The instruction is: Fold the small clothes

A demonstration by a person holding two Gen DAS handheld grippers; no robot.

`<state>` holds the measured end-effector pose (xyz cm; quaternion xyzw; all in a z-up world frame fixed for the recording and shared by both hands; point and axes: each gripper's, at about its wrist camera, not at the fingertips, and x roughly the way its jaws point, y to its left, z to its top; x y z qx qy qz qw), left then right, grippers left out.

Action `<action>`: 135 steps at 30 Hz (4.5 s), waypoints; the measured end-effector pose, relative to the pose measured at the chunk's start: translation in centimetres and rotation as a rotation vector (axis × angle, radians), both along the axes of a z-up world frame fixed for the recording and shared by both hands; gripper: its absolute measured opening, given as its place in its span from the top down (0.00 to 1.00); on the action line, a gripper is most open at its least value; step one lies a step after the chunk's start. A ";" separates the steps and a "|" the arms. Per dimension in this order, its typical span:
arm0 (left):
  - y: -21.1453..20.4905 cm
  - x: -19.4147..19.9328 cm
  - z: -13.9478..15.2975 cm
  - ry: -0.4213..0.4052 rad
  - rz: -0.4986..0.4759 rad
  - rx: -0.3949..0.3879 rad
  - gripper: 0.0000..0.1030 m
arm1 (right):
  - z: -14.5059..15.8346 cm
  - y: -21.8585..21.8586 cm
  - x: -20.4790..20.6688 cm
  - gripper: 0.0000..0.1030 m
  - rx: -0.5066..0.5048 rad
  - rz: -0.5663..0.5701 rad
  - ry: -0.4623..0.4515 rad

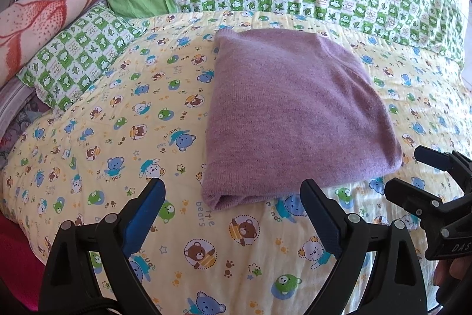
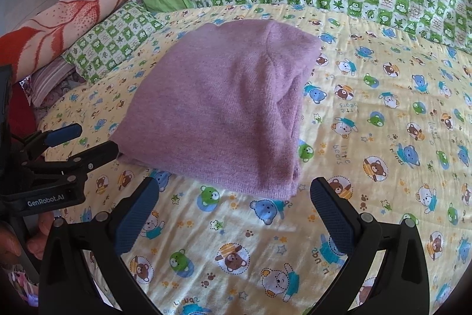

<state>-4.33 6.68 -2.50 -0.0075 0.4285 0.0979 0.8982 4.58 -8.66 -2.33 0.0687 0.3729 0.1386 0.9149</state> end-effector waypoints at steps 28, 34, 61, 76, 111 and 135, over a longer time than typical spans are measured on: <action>0.1 -0.4 0.0 -0.002 0.004 -0.003 0.08 | 0.0 -0.2 0.0 0.01 0.008 0.001 0.001; 0.2 -0.6 0.2 -0.004 0.004 -0.005 0.07 | 0.1 0.0 -0.2 0.01 0.009 -0.006 -0.002; 0.4 0.1 0.5 -0.005 -0.002 -0.004 0.07 | 0.4 0.0 -0.3 0.01 0.017 -0.022 0.000; 0.2 0.5 0.6 -0.006 -0.004 -0.001 0.07 | 0.7 0.0 0.0 0.01 0.033 -0.021 -0.003; -0.1 0.5 0.9 -0.019 0.016 -0.008 0.07 | 1.5 0.2 0.4 0.01 0.052 -0.011 -0.018; 0.3 2.4 1.7 -0.021 0.015 -0.014 0.08 | 1.9 -0.5 1.5 0.01 0.073 -0.025 -0.020</action>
